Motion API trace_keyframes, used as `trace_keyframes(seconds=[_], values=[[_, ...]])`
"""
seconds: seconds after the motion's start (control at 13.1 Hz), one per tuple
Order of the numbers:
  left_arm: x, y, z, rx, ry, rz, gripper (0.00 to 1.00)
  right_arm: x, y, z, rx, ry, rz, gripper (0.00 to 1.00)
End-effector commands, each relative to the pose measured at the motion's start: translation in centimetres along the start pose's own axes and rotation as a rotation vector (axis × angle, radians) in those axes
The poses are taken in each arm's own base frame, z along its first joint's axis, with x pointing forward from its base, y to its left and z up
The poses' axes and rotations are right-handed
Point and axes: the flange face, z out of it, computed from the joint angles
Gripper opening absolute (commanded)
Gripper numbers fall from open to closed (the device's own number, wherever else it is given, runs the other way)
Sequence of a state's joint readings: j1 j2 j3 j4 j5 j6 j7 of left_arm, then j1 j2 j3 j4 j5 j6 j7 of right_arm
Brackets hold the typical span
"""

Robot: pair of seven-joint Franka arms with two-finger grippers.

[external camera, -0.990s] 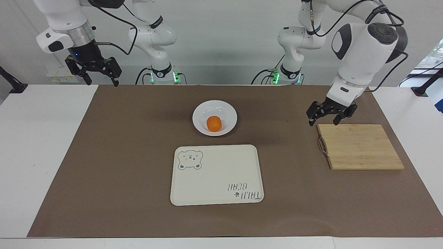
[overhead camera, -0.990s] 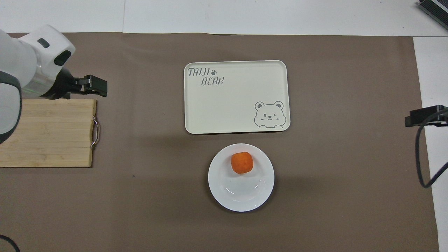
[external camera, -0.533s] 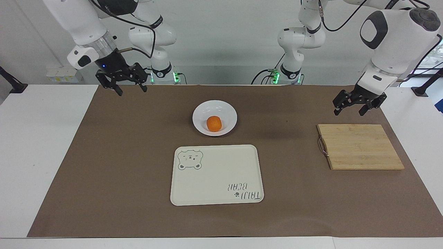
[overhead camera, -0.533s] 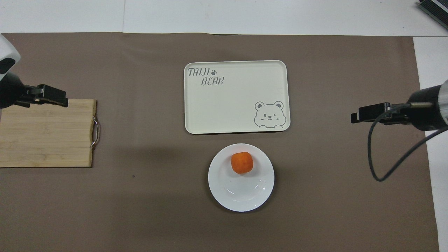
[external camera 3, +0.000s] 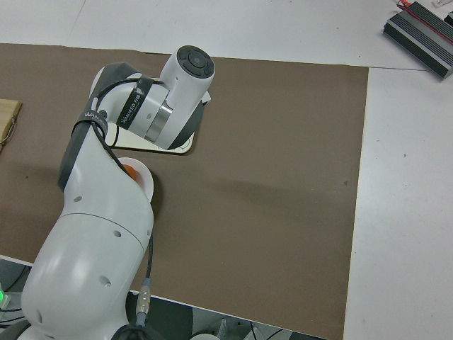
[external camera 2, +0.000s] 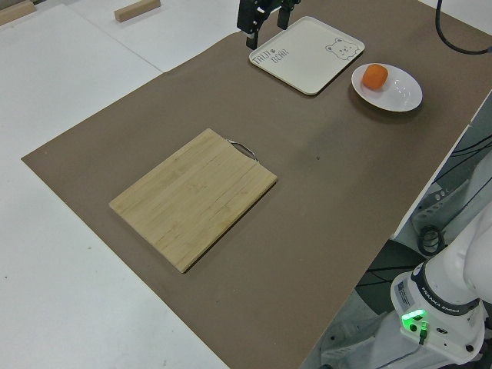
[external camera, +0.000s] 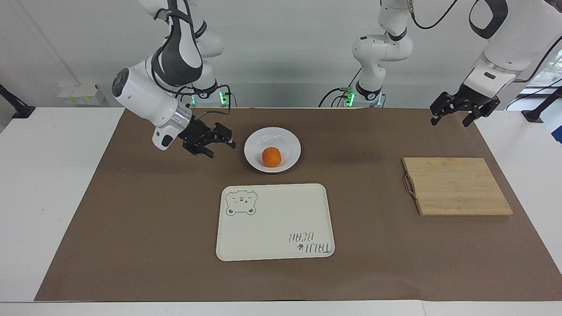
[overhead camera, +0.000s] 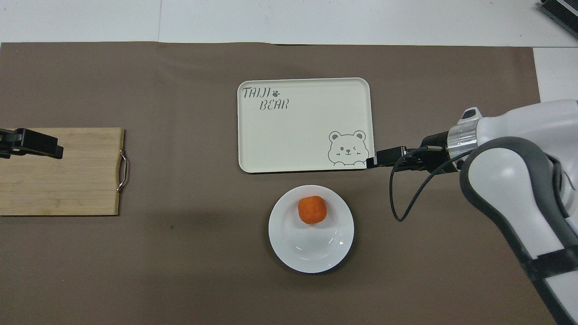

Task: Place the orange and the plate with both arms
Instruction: 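Reach the right gripper toward the white plate's rim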

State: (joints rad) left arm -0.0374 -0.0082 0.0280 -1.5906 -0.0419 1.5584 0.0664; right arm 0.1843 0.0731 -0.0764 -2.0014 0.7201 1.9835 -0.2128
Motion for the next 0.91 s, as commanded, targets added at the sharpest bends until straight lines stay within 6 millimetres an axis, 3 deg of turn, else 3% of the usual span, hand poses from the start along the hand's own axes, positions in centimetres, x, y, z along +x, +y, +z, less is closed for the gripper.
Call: trace_keyframes(seconds=[0.0, 0.23, 0.46, 0.84], values=[[-0.6, 0.2, -0.5, 0.017, -0.006, -0.014, 1.00, -0.3, 0.4, 3.6, 0.043, 0.014, -0.006, 1.00], [-0.3, 0.8, -0.6, 0.017, 0.012, -0.002, 1.00, 0.1, 1.0, 3.1, 0.045, 0.028, 0.005, 1.00], [-0.5, -0.1, -0.7, 0.018, 0.012, -0.019, 1.00, 0.0, 1.0, 3.1, 0.046, 0.023, 0.004, 1.00], [-0.5, 0.0, -0.7, 0.018, 0.006, -0.017, 1.00, 0.2, 1.6, 2.7, 0.047, 0.031, 0.009, 1.00]])
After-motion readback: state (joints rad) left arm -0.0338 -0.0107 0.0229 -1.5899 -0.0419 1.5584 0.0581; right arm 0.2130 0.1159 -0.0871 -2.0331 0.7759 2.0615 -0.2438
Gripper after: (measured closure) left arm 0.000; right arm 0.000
